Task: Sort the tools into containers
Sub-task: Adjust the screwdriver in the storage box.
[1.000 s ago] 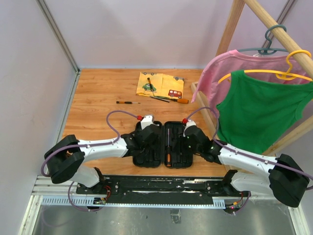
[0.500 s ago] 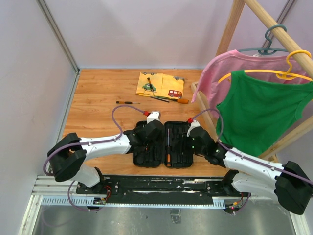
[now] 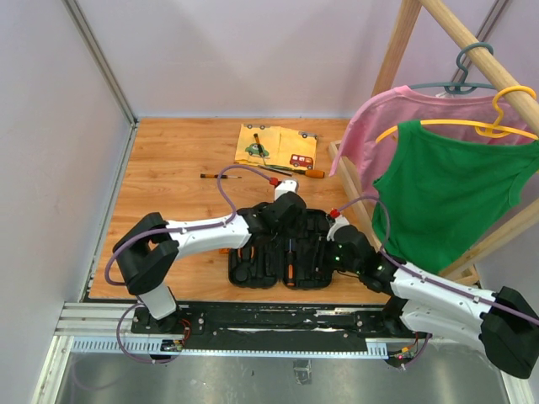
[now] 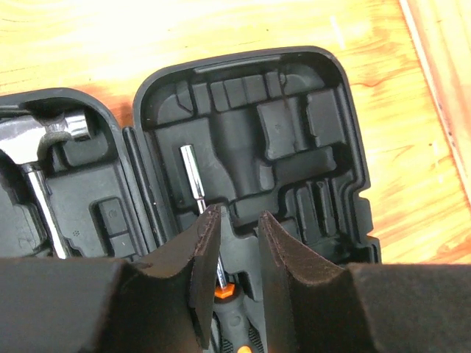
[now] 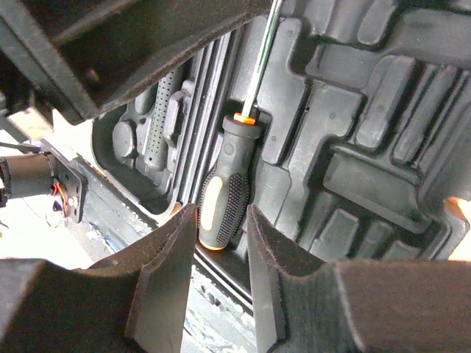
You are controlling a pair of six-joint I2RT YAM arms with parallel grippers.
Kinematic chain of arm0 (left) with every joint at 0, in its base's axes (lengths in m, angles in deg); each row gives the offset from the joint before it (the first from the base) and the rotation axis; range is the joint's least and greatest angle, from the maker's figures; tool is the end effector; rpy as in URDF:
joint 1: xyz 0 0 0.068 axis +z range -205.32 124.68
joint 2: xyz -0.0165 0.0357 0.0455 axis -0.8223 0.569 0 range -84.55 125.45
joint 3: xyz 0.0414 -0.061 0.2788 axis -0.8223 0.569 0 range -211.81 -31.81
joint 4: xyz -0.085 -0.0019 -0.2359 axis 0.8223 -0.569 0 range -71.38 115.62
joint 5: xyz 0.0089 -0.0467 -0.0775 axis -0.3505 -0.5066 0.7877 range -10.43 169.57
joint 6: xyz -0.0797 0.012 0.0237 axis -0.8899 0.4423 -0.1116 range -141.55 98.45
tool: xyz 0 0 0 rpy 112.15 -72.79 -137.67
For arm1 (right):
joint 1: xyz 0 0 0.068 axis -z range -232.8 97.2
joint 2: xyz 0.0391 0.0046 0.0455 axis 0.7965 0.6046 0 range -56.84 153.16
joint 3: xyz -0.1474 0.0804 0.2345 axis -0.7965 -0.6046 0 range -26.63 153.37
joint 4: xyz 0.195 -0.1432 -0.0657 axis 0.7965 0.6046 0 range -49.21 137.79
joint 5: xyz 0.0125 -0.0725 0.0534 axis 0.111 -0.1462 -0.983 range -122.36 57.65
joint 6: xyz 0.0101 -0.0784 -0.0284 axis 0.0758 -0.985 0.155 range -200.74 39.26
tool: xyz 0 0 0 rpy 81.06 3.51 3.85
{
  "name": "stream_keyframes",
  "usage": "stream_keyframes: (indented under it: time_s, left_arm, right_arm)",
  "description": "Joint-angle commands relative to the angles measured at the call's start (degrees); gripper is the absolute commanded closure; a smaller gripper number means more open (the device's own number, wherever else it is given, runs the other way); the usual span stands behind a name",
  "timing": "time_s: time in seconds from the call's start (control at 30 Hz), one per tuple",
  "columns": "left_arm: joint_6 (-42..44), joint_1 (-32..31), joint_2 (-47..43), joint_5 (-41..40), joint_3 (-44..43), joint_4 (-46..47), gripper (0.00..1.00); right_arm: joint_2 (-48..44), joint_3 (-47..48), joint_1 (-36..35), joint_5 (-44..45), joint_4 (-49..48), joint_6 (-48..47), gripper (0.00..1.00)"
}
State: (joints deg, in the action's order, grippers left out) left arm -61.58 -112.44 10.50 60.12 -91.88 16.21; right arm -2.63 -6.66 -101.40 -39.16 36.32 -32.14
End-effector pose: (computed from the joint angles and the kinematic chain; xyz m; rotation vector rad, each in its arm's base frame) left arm 0.2230 -0.2998 0.2074 0.1805 2.3307 -0.4710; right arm 0.1327 0.1638 0.1859 -0.0794 2.3005 1.0914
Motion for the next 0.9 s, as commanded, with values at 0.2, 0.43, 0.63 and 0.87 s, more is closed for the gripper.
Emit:
stream_keyframes:
  time_s: [0.2,0.43,0.63,0.87]
  left_arm:
    - [0.37,0.35,4.48,-3.25,-5.21,-5.94,0.73]
    - [0.66,0.59,7.42,-4.62,-8.24,-8.03,0.76]
    - [0.66,1.04,9.15,-5.80,-9.97,-9.57,0.77]
    - [0.90,1.48,11.34,-6.48,-11.60,-11.04,0.78]
  right_arm:
    - [-5.08,-2.63,0.11,2.52,2.18,3.43,0.65]
    - [-4.78,-2.89,0.10,1.64,1.84,2.95,0.66]
    - [-4.82,-3.07,0.08,1.54,1.75,2.73,0.66]
    - [-4.35,-3.05,0.08,1.48,1.70,2.22,0.66]
